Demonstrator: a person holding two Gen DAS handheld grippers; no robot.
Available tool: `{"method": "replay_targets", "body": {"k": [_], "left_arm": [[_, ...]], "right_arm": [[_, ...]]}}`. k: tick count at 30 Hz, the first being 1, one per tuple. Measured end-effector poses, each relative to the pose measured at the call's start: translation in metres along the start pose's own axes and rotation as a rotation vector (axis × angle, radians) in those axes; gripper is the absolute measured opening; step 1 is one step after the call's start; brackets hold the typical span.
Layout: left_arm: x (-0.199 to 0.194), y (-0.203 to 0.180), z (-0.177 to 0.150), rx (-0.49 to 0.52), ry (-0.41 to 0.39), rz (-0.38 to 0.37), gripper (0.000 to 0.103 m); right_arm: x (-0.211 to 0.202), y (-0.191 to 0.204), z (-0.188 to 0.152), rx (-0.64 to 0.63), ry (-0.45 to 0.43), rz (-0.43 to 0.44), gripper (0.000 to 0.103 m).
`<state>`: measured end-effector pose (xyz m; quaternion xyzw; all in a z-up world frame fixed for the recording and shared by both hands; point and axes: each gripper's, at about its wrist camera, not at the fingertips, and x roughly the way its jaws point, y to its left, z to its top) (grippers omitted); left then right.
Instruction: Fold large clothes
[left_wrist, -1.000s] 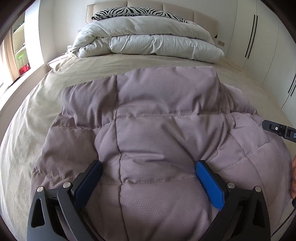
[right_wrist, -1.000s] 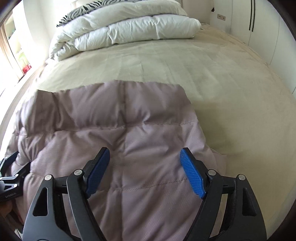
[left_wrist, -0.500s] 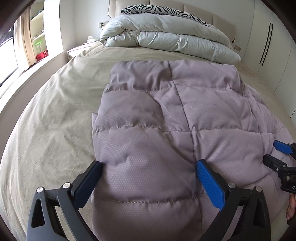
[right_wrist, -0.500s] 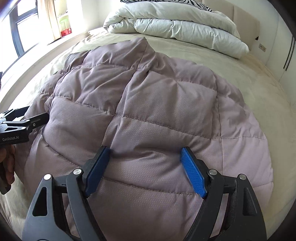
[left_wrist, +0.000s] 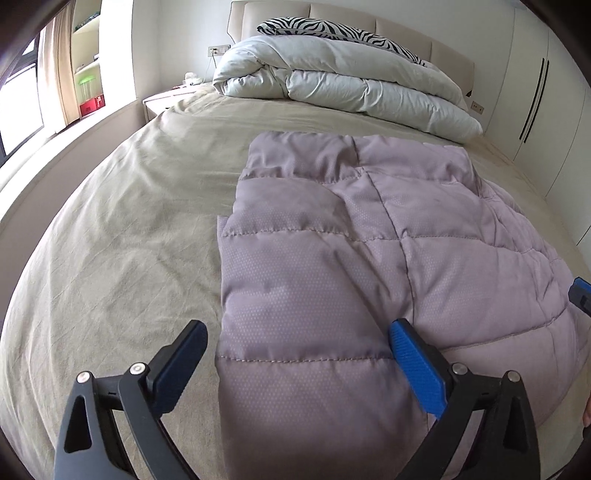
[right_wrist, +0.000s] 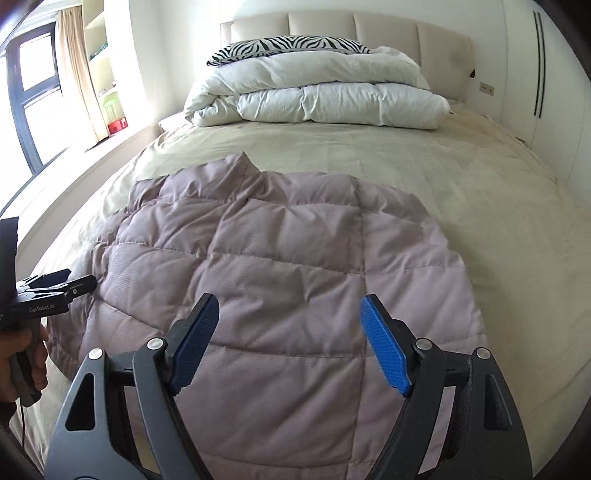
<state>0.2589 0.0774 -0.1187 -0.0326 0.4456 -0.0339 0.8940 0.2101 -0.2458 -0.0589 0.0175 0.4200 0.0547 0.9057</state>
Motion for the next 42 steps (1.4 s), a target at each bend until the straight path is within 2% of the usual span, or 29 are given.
{"method": "replay_targets", "body": {"k": [1, 2, 4, 5, 7, 9, 12, 14, 15, 19, 21, 24, 27, 32, 36, 42], "left_arm": [[0.006, 0.003, -0.004, -0.019, 0.01, -0.02, 0.103], [0.012, 0.007, -0.006, -0.053, 0.024, -0.05, 0.103], [0.018, 0.013, -0.008, -0.105, 0.043, -0.089, 0.103], [0.018, 0.012, -0.008, -0.097, 0.042, -0.086, 0.103], [0.015, 0.01, -0.006, -0.079, 0.039, -0.08, 0.103], [0.006, 0.014, -0.006, -0.111, 0.05, -0.1, 0.103], [-0.022, 0.025, -0.011, -0.17, -0.011, -0.18, 0.103], [-0.041, 0.036, -0.015, -0.213, -0.058, -0.256, 0.103], [-0.047, 0.042, -0.018, -0.241, -0.06, -0.296, 0.103], [-0.052, 0.066, -0.02, -0.355, 0.006, -0.425, 0.103], [-0.046, 0.072, -0.02, -0.38, 0.047, -0.471, 0.103], [-0.032, 0.078, -0.02, -0.397, 0.119, -0.484, 0.103], [-0.024, 0.08, -0.019, -0.399, 0.135, -0.485, 0.103], [-0.016, 0.091, -0.007, -0.412, 0.069, -0.485, 0.103], [0.005, 0.094, 0.002, -0.446, 0.144, -0.494, 0.103], [0.029, 0.094, 0.019, -0.465, 0.221, -0.581, 0.103]], "right_arm": [[0.017, -0.006, -0.008, -0.002, 0.08, -0.012, 0.08], [0.03, -0.013, -0.018, -0.006, 0.119, 0.011, 0.08], [0.029, -0.019, -0.034, -0.03, 0.029, 0.041, 0.081], [0.029, -0.019, -0.038, -0.031, 0.013, 0.041, 0.081], [0.027, -0.02, -0.039, -0.011, 0.003, 0.033, 0.081], [0.019, -0.021, -0.034, 0.013, 0.017, 0.046, 0.081], [-0.016, -0.04, -0.03, 0.12, -0.05, 0.2, 0.081], [-0.044, -0.061, -0.033, 0.2, -0.118, 0.264, 0.087], [-0.053, -0.075, -0.035, 0.238, -0.132, 0.282, 0.096], [-0.066, -0.141, -0.049, 0.435, -0.121, 0.334, 0.098], [-0.06, -0.173, -0.057, 0.532, -0.081, 0.354, 0.098], [-0.047, -0.207, -0.069, 0.649, -0.05, 0.418, 0.098], [-0.021, -0.226, -0.076, 0.725, 0.005, 0.452, 0.098], [0.025, -0.231, -0.071, 0.735, 0.089, 0.499, 0.098], [0.054, -0.227, -0.064, 0.727, 0.13, 0.553, 0.098], [0.083, -0.217, -0.048, 0.684, 0.187, 0.586, 0.1]]}}
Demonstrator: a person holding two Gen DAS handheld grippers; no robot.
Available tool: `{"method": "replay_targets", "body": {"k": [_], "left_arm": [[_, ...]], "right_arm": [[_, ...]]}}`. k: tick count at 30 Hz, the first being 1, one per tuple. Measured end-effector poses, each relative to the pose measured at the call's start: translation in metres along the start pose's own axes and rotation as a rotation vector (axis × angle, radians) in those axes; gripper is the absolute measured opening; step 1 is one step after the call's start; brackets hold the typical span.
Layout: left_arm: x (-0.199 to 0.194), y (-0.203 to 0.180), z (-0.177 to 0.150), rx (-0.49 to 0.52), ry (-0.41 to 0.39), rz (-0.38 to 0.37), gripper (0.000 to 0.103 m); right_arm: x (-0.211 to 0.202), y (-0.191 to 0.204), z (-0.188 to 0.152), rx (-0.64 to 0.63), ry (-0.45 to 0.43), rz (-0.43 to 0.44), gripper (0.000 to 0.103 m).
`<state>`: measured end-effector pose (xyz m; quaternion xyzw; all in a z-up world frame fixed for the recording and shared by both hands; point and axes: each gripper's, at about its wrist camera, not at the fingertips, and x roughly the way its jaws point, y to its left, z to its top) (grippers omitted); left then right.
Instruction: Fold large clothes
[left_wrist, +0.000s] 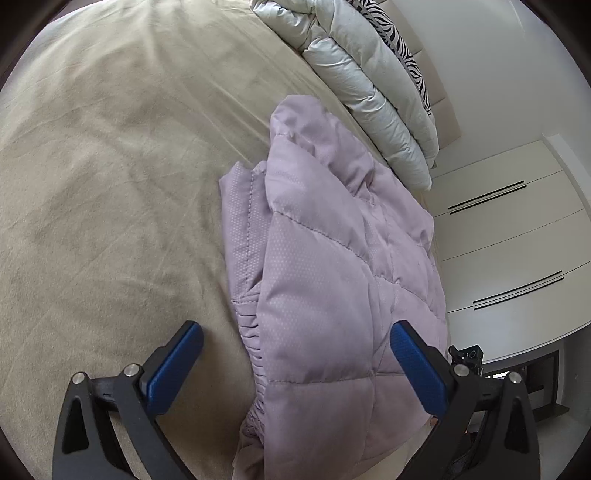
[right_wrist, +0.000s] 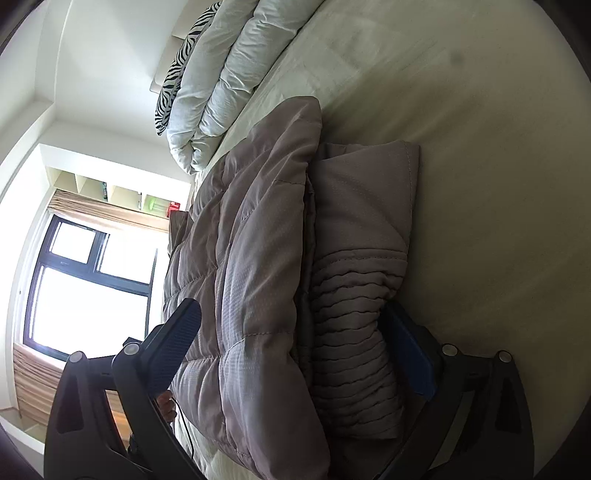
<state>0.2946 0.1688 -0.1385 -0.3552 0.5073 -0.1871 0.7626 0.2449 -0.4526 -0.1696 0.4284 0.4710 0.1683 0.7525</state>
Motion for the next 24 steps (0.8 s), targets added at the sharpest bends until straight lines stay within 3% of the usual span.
{"method": "replay_targets", "body": {"k": [5, 7, 11, 14, 19, 24], "left_arm": [[0.013, -0.008, 0.009, 0.027, 0.038, 0.002, 0.099], [0.018, -0.01, 0.01, 0.032, 0.046, 0.018, 0.086], [0.026, -0.012, 0.01, 0.041, 0.058, 0.045, 0.077], [0.031, -0.016, 0.008, 0.055, 0.067, 0.062, 0.068], [0.026, -0.026, 0.005, 0.106, 0.073, 0.078, 0.042], [0.008, -0.039, -0.002, 0.141, 0.054, 0.092, 0.03]], "right_arm": [[0.023, 0.004, 0.011, -0.037, 0.098, -0.047, 0.1], [0.031, 0.006, 0.015, -0.048, 0.115, -0.063, 0.1], [0.046, 0.016, 0.02, -0.092, 0.138, -0.111, 0.099], [0.057, 0.023, 0.022, -0.122, 0.144, -0.142, 0.086], [0.06, 0.044, 0.017, -0.186, 0.109, -0.195, 0.062], [0.049, 0.085, 0.003, -0.28, 0.054, -0.268, 0.046]]}}
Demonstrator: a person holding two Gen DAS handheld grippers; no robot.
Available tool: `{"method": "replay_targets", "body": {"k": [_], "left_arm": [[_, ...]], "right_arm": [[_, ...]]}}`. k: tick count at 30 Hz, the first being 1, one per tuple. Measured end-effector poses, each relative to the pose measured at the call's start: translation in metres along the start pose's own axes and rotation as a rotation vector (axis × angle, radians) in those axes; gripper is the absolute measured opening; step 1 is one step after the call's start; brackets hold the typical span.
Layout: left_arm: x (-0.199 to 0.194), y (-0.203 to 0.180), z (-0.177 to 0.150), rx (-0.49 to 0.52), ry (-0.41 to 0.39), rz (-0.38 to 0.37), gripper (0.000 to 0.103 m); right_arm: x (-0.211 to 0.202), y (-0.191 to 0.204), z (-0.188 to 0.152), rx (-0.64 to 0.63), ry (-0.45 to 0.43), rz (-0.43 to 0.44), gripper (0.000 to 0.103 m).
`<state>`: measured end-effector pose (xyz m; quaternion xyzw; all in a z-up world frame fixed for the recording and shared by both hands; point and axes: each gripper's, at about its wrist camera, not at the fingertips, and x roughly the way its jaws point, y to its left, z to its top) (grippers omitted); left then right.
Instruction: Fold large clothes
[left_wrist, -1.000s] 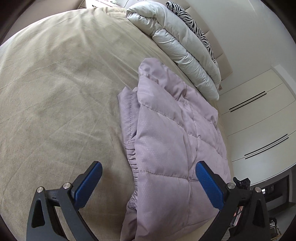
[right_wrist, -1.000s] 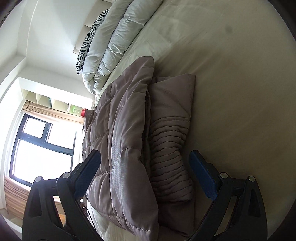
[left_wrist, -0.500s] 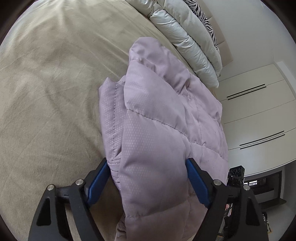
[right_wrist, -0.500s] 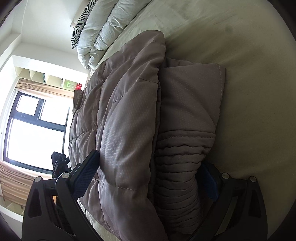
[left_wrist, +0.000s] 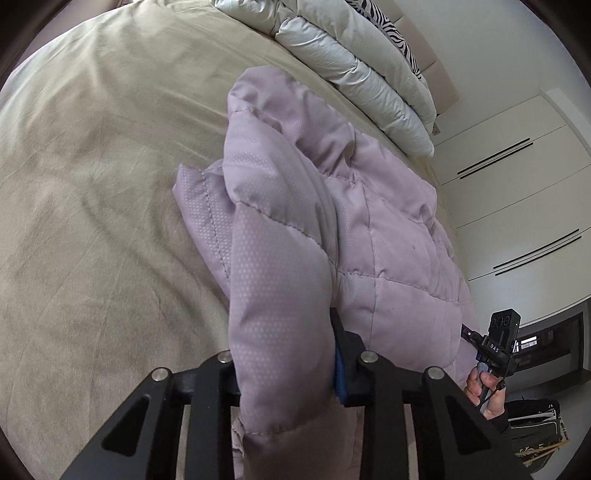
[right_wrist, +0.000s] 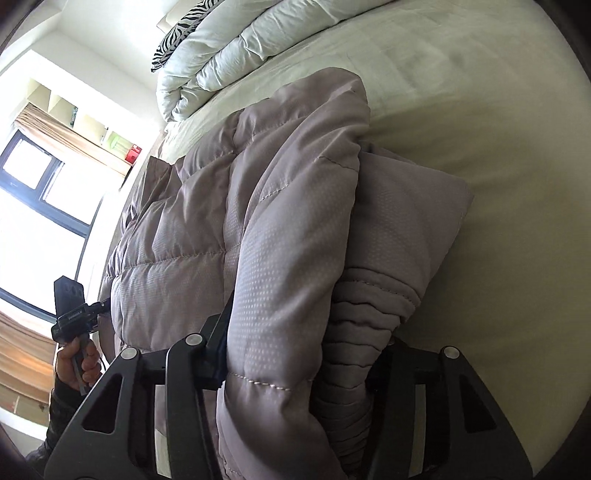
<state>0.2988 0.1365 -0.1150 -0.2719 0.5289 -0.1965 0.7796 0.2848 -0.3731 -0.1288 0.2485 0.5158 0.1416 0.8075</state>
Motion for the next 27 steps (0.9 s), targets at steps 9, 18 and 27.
{"method": "replay_targets", "body": {"k": [9, 18, 27], "left_arm": [[-0.078, -0.016, -0.056, 0.048, -0.046, -0.025, 0.026], [-0.137, -0.009, -0.156, 0.072, -0.02, -0.033, 0.026], [-0.121, 0.029, -0.181, -0.01, -0.003, -0.039, 0.037]], "right_arm": [[-0.05, 0.069, -0.039, -0.11, -0.069, -0.009, 0.04], [-0.097, 0.062, -0.139, -0.109, -0.05, 0.069, 0.04], [-0.081, 0.017, -0.198, 0.017, -0.026, 0.105, 0.051]]}}
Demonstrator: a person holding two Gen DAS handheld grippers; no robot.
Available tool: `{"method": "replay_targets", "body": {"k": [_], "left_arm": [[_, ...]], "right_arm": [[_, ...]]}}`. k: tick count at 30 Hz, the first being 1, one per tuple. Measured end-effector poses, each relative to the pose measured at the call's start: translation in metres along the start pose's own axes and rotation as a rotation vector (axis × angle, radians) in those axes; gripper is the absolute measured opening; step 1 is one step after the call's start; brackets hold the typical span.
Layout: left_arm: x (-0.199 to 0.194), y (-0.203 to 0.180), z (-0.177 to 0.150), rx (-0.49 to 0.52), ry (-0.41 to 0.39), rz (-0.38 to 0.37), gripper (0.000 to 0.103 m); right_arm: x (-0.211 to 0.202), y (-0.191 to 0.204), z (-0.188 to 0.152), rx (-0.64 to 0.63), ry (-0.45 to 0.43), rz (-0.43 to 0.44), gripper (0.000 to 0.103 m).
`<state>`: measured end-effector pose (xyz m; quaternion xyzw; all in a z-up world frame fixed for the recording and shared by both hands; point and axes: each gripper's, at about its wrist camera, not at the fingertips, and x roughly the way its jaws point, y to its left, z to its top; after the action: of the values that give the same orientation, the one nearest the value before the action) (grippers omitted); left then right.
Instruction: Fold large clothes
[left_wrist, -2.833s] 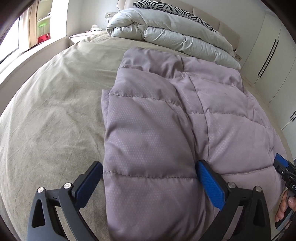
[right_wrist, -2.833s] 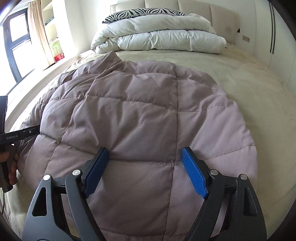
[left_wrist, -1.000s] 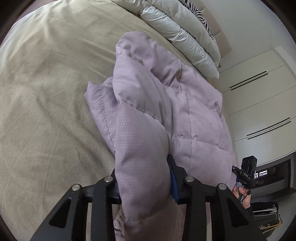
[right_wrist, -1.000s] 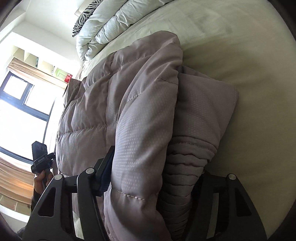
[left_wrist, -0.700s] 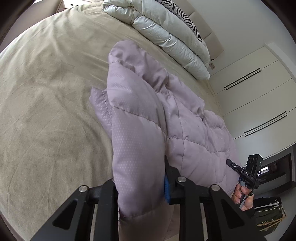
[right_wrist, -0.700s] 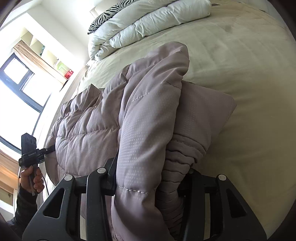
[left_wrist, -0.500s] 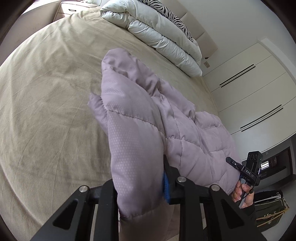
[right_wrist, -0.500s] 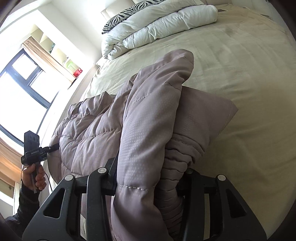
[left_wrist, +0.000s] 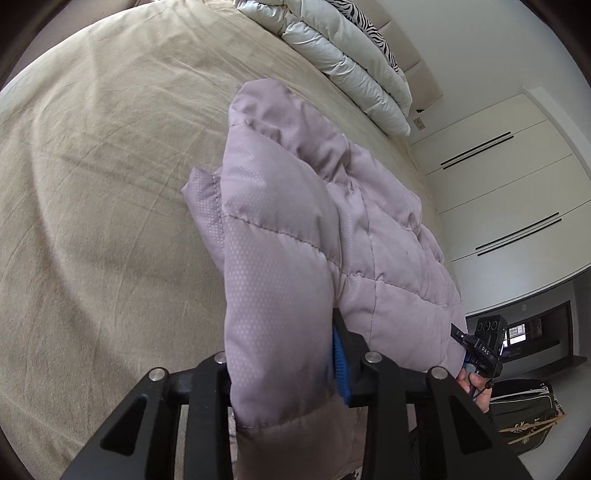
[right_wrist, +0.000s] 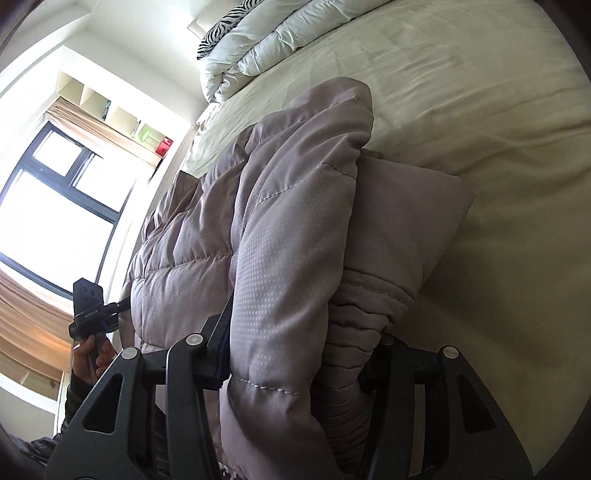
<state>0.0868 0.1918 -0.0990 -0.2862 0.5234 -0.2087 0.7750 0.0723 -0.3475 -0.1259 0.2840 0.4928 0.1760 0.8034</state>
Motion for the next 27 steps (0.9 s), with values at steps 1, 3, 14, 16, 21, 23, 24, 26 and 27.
{"method": "replay_targets", "body": {"k": [1, 3, 14, 16, 21, 23, 24, 26, 27], "left_arm": [[0.002, 0.0, 0.0, -0.001, -0.001, 0.006, 0.04], [0.004, 0.002, -0.001, -0.007, -0.001, 0.014, 0.044], [-0.053, -0.004, -0.021, -0.016, -0.197, 0.037, 0.075], [-0.074, -0.018, -0.026, 0.048, -0.267, 0.102, 0.085], [-0.114, -0.071, -0.044, 0.244, -0.446, 0.272, 0.103], [-0.125, -0.095, -0.053, 0.322, -0.519, 0.343, 0.103], [-0.128, -0.107, -0.058, 0.356, -0.546, 0.373, 0.103], [-0.134, -0.132, -0.064, 0.407, -0.59, 0.423, 0.103], [-0.138, -0.144, -0.069, 0.43, -0.619, 0.449, 0.103]], "right_arm": [[0.004, -0.005, -0.001, 0.016, -0.003, -0.001, 0.057], [0.008, -0.014, -0.005, 0.043, -0.004, 0.004, 0.064], [-0.02, -0.024, -0.015, 0.141, -0.072, 0.013, 0.073], [-0.038, -0.021, -0.018, 0.118, -0.122, -0.024, 0.073], [-0.094, 0.0, -0.019, 0.044, -0.264, -0.152, 0.073], [-0.111, 0.025, -0.021, -0.029, -0.323, -0.236, 0.073], [-0.118, 0.041, -0.023, -0.076, -0.355, -0.28, 0.073], [-0.137, 0.071, -0.023, -0.168, -0.425, -0.365, 0.073], [-0.144, 0.086, -0.024, -0.204, -0.459, -0.401, 0.077]]}}
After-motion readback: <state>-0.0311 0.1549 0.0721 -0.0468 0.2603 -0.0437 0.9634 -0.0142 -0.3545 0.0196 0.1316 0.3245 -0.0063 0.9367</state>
